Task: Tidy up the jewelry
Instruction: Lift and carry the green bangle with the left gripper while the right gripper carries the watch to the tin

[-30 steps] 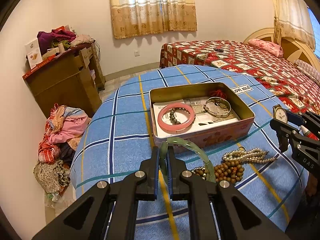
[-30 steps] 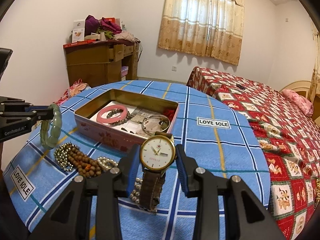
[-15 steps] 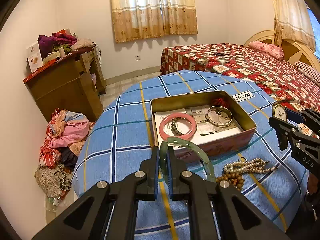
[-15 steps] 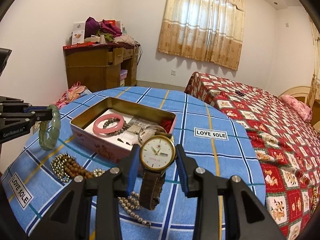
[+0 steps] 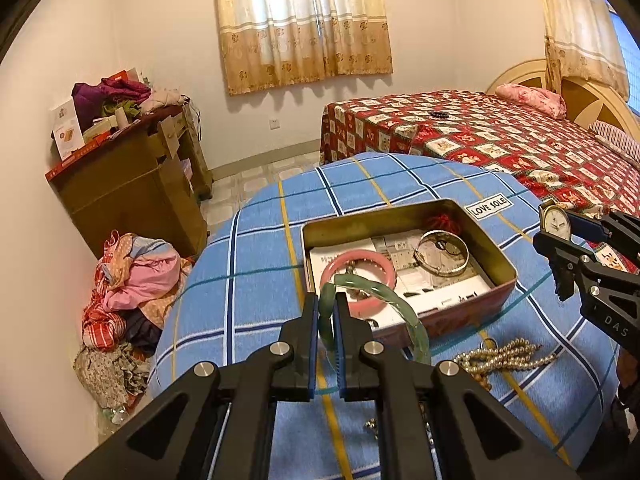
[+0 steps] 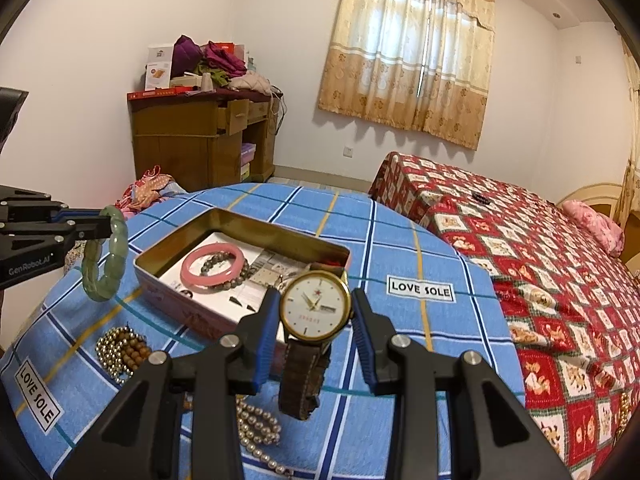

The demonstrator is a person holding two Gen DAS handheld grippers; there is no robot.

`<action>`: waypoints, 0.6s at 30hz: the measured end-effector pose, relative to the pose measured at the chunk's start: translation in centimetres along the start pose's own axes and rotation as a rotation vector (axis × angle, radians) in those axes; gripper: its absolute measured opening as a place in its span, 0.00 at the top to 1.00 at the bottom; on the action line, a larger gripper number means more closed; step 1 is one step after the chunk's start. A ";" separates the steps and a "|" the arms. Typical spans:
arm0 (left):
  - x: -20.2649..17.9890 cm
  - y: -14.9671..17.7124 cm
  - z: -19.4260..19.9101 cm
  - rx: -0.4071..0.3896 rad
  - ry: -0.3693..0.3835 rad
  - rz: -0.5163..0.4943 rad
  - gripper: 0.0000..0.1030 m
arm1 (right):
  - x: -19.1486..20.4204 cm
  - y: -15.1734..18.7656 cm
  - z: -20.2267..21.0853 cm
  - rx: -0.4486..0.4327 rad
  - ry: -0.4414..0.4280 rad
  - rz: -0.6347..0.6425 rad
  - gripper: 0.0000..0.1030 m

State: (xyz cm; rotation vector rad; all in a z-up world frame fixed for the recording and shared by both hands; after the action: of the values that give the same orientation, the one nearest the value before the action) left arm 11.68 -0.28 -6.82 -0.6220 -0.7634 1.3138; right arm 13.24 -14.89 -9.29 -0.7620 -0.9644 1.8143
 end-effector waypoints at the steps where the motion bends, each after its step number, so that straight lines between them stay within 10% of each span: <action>1: 0.0 -0.3 -0.1 -0.002 0.000 -0.003 0.94 | 0.0 -0.2 0.0 -0.002 0.000 0.002 0.63; 18: 0.4 -3.1 -3.3 0.010 -0.013 -0.020 0.94 | 0.1 -3.3 -3.3 0.001 -0.012 0.038 0.63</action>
State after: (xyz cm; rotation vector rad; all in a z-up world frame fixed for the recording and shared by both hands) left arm 16.23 -0.30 -6.40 -0.5970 -0.7711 1.3042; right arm 17.28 -12.92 -8.12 -0.7739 -0.9632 1.8537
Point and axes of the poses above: each gripper's, at about its wrist camera, not at the fingertips, and z roughly against the way its jaws point, x to its left, y to its underside, the point moved 7 cm from there along -z, roughly the way its jaws point, and after that the axes turned 2 degrees about -y, right-handed, at the moved point
